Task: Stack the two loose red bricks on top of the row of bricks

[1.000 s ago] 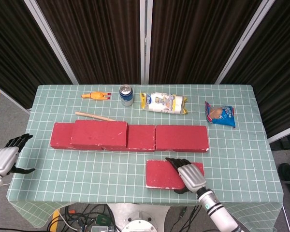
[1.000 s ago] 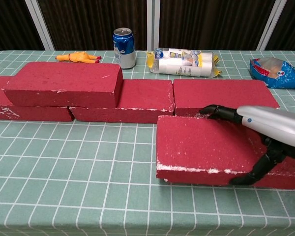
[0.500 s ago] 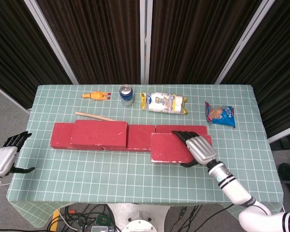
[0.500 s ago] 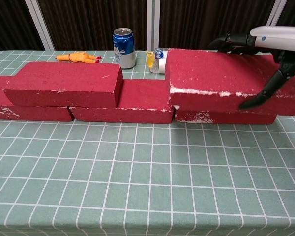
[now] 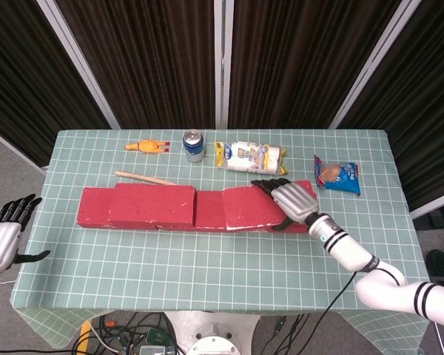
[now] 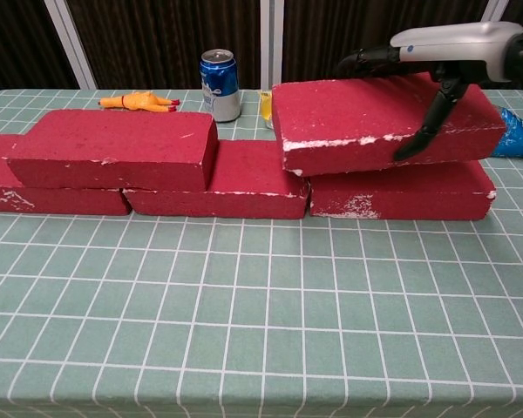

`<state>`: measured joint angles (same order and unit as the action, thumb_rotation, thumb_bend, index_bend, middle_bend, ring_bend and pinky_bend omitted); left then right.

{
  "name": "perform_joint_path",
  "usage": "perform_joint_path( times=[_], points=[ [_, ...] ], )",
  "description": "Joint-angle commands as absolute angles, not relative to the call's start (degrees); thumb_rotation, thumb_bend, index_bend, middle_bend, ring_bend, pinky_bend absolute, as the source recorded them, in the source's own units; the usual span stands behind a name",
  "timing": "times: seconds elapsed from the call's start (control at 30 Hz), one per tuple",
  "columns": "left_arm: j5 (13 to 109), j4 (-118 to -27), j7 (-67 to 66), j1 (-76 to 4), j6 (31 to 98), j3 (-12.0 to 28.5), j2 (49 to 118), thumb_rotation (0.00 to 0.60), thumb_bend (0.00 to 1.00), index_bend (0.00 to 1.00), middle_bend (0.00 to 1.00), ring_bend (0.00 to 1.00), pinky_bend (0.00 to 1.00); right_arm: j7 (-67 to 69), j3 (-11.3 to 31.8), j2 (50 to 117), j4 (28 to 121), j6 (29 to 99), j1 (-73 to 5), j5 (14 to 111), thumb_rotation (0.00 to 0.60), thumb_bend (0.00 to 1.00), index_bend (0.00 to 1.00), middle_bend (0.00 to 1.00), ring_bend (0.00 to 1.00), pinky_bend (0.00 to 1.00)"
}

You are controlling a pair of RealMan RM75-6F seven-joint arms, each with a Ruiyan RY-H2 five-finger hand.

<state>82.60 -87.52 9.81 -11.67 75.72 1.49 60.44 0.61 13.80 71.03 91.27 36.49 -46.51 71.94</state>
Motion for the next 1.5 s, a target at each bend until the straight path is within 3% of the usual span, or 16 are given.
perform_joint_path(
  times=[0.03, 0.67, 1.5],
  points=[
    [83.08, -86.52, 8.18, -10.86, 77.59, 1.73, 61.38, 0.6, 0.0, 0.01, 0.0, 0.0, 0.0, 1.89, 14.05, 73.63, 88.5, 34.72, -48.61, 71.03, 0.6, 0.11, 0.07, 0.2, 0.16, 0.25],
    [84.99, -84.7, 13.3, -10.08, 77.41, 0.69, 61.7, 0.6, 0.0, 0.01, 0.0, 0.0, 0.0, -6.12, 12.5, 79.37, 86.32, 34.33, -55.41, 54.34, 0.6, 0.08, 0.07, 0.2, 0.16, 0.24],
    [86.28, -82.24, 17.62, -9.82, 77.04, 0.07, 62.45, 0.6, 0.0, 0.01, 0.0, 0.0, 0.0, -18.78, 9.66, 83.56, 90.04, 43.71, -61.91, 36.94, 0.6, 0.09, 0.07, 0.2, 0.16, 0.23]
  ],
)
